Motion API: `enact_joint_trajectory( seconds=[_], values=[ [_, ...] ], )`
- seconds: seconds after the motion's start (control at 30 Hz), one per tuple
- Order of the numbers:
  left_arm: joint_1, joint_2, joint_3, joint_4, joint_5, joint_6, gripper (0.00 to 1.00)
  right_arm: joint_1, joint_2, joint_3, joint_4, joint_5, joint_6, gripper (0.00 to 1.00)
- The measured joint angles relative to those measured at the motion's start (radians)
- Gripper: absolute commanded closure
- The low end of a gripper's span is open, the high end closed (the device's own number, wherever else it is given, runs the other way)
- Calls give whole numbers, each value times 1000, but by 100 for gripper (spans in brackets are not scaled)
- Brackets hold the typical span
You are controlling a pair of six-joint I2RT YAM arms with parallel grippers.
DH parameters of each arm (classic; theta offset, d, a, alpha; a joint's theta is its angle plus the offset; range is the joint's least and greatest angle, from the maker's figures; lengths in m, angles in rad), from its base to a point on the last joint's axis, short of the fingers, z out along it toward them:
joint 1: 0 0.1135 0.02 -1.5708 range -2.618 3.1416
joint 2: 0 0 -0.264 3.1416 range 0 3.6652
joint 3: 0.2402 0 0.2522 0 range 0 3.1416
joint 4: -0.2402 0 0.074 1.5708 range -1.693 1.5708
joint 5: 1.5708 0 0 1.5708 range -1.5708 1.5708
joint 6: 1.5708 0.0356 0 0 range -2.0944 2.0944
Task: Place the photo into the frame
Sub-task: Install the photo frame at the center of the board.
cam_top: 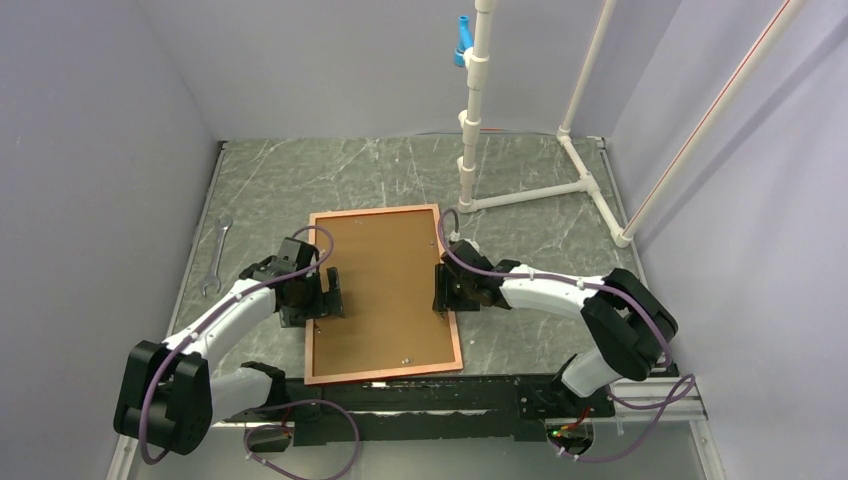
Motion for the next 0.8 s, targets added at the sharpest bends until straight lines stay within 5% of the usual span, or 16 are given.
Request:
enact_joint_trajectory(
  seconds=[0.2, 0.47, 0.8],
  values=[
    [-4, -2, 0, 6, 18, 0, 4, 7, -16, 0, -53, -9, 8, 43],
    [-22, 6, 7, 18, 23, -5, 1, 21, -51, -17, -98, -6, 17, 28],
    [-23, -174, 58, -84, -108, -75, 1, 44, -37, 17, -211, 100, 18, 33]
  ],
)
